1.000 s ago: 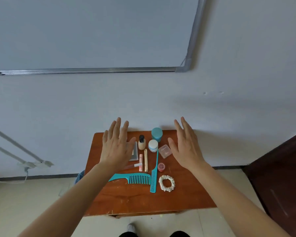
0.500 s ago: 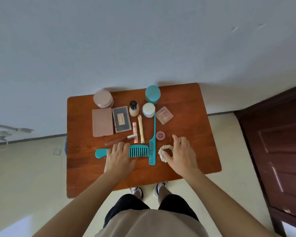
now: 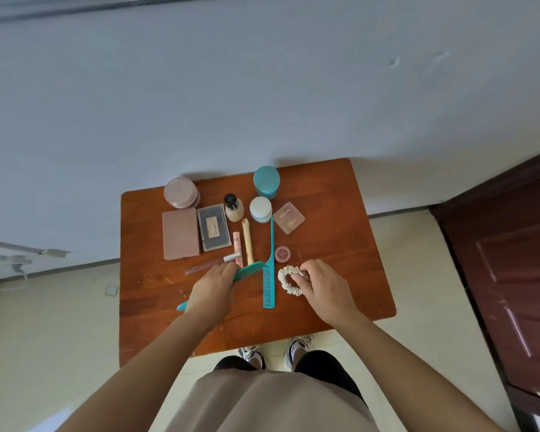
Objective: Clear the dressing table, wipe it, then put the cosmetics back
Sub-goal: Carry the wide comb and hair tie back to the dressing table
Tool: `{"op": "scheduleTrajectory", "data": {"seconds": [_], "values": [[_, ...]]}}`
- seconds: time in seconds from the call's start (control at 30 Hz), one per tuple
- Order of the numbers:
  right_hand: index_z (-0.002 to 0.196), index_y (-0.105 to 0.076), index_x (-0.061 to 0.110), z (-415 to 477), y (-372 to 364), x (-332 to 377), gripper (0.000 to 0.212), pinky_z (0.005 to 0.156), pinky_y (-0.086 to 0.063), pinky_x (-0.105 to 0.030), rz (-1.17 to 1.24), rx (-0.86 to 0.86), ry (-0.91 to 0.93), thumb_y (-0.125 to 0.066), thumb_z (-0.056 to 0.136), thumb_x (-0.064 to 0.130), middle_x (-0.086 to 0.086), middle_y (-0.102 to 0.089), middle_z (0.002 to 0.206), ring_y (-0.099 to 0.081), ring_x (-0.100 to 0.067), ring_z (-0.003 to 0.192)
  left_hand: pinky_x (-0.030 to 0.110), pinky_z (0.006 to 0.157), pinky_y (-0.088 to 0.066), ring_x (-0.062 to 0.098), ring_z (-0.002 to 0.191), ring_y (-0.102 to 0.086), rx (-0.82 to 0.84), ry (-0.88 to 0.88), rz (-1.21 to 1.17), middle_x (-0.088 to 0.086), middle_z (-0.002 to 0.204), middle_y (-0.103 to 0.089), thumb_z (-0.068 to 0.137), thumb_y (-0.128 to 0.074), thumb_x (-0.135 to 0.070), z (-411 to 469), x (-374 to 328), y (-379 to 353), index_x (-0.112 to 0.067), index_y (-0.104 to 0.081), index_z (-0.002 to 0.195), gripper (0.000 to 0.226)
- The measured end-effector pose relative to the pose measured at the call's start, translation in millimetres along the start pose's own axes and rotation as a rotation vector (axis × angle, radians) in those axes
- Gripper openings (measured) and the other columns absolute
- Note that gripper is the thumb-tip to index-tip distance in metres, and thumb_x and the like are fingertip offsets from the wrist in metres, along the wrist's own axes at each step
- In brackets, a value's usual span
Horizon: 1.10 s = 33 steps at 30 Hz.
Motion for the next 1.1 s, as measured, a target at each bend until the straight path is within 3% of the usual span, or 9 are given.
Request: {"op": "scheduleTrajectory", "data": {"seconds": [0.17, 0.3, 0.37, 0.43, 0.5, 0.7, 0.87, 0.97, 1.1], "values": [[0.114, -0.057, 0.025, 11, 62, 8, 0.034, 0.064, -0.048, -0.013, 0.023, -0.213, -0.021, -0.044, 0.097, 0.052, 0.009, -0.061, 0.103, -0.057, -0.006, 0.084, 0.012, 0.056, -0.041, 0.010, 0.073, -0.055, -0.257, -0.092, -0.125, -0.001, 0.100, -0.066, 0.095, -0.058, -0.030, 2, -24, 67, -0.019, -0.059, 0.111, 0.020], [0.116, -0.057, 0.025, 7, 133, 21, 0.037, 0.062, -0.041, -0.010, 0.157, -0.468, -0.100, -0.044, 0.098, 0.054, 0.011, -0.061, 0.104, -0.057, -0.002, 0.082, 0.012, 0.059, -0.035, 0.011, 0.079, -0.053, -0.480, -0.257, -0.227, -0.002, 0.101, -0.063, 0.096, -0.055, -0.028, 7, -63, 139, -0.013, -0.060, 0.113, 0.024], [0.117, -0.058, 0.025, -10, 164, 24, 0.036, 0.063, -0.038, -0.013, 0.218, -0.602, -0.149, -0.044, 0.098, 0.053, 0.011, -0.060, 0.104, -0.055, -0.001, 0.082, 0.017, 0.061, -0.043, 0.013, 0.084, -0.055, -0.557, -0.368, -0.312, -0.004, 0.102, -0.060, 0.096, -0.055, -0.025, 7, -88, 168, -0.012, -0.060, 0.115, 0.023], [0.113, -0.059, 0.025, -38, 186, 21, 0.033, 0.065, -0.044, -0.019, 0.292, -0.755, -0.193, -0.047, 0.099, 0.052, 0.012, -0.059, 0.100, -0.056, -0.002, 0.079, 0.024, 0.067, -0.050, 0.015, 0.086, -0.057, -0.626, -0.509, -0.453, -0.003, 0.101, -0.060, 0.095, -0.059, -0.018, 2, -115, 187, -0.009, -0.061, 0.112, 0.019], [0.107, -0.060, 0.025, -74, 200, 12, 0.029, 0.067, -0.049, -0.025, 0.346, -0.906, -0.249, -0.051, 0.098, 0.051, 0.013, -0.060, 0.093, -0.057, -0.004, 0.075, 0.017, 0.068, -0.046, 0.009, 0.086, -0.057, -0.658, -0.591, -0.579, -0.008, 0.101, -0.058, 0.094, -0.061, -0.016, -8, -142, 196, -0.008, -0.061, 0.110, 0.018], [0.099, -0.062, 0.026, -220, 214, -27, 0.024, 0.067, -0.049, -0.026, 0.337, -1.199, -0.524, -0.056, 0.095, 0.049, 0.012, -0.061, 0.083, -0.059, -0.004, 0.073, 0.004, 0.060, -0.043, -0.008, 0.076, -0.061, -0.341, -0.745, -0.789, -0.009, 0.089, -0.063, 0.094, -0.062, -0.020, -57, -246, 162, -0.014, -0.058, 0.101, 0.011], [0.096, -0.062, 0.028, -371, 207, -55, 0.019, 0.071, -0.052, -0.034, 0.297, -1.393, -0.764, -0.057, 0.094, 0.047, 0.011, -0.064, 0.081, -0.060, -0.006, 0.074, 0.004, 0.057, -0.043, -0.002, 0.073, -0.060, -0.133, -0.998, -0.732, -0.006, 0.091, -0.064, 0.094, -0.061, -0.025, -151, -342, 121, -0.016, -0.058, 0.102, 0.012], [0.095, -0.062, 0.029, -467, 190, -68, 0.021, 0.072, -0.054, -0.037, 0.322, -1.503, -0.876, -0.058, 0.093, 0.050, 0.012, -0.065, 0.080, -0.061, -0.007, 0.072, 0.005, 0.057, -0.043, -0.006, 0.070, -0.061, -0.045, -1.140, -0.714, -0.017, 0.083, -0.062, 0.094, -0.062, -0.025, -224, -390, 90, -0.018, -0.058, 0.099, 0.009], [0.092, -0.062, 0.032, -595, 155, -85, 0.024, 0.070, -0.053, -0.037, 0.338, -1.627, -1.006, -0.056, 0.091, 0.055, 0.013, -0.066, 0.078, -0.062, -0.006, 0.073, 0.011, 0.065, -0.051, -0.005, 0.080, -0.066, 0.087, -1.306, -0.723, -0.017, 0.090, -0.068, 0.093, -0.063, -0.027, -320, -448, 22, -0.020, -0.060, 0.100, 0.010]]}}
Point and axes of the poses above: each hand's wrist, its own z-axis towards the middle knuckle, its own y-axis out of the back of the hand, x = y × z, the point moved 2 cm from there along z, towards the middle knuckle
